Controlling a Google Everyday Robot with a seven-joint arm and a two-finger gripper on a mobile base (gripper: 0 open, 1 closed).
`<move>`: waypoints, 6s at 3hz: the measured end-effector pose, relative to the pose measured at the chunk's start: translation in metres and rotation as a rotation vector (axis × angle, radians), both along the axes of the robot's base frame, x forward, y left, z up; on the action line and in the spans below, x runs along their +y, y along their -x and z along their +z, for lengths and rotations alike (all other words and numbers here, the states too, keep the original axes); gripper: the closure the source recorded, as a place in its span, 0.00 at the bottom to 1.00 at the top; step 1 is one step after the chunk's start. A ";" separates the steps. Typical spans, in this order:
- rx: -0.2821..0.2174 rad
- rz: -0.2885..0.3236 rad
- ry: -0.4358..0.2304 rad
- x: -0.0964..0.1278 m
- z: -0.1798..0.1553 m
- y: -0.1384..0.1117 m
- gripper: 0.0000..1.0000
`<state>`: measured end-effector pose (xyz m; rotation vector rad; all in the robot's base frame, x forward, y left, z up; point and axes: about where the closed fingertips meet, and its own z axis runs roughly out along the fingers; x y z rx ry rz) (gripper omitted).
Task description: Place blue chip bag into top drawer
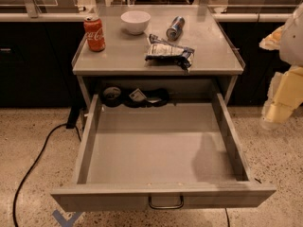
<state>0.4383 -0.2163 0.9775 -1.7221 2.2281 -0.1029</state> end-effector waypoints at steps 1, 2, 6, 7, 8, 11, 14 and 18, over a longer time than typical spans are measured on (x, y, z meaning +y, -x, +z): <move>-0.004 0.001 0.000 0.001 0.001 0.000 0.00; -0.059 0.048 -0.032 0.015 0.002 -0.021 0.00; -0.105 0.390 -0.082 0.155 -0.042 -0.137 0.00; -0.095 0.430 -0.100 0.171 -0.052 -0.148 0.00; -0.073 0.478 -0.100 0.190 -0.069 -0.173 0.00; -0.227 0.196 0.220 0.130 -0.068 -0.320 0.00; -0.218 0.105 0.141 0.104 -0.082 -0.329 0.00; -0.107 0.203 0.109 0.121 -0.142 -0.323 0.18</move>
Offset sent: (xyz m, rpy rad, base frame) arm 0.0554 0.0376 -0.0008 0.0862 -0.1325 0.1291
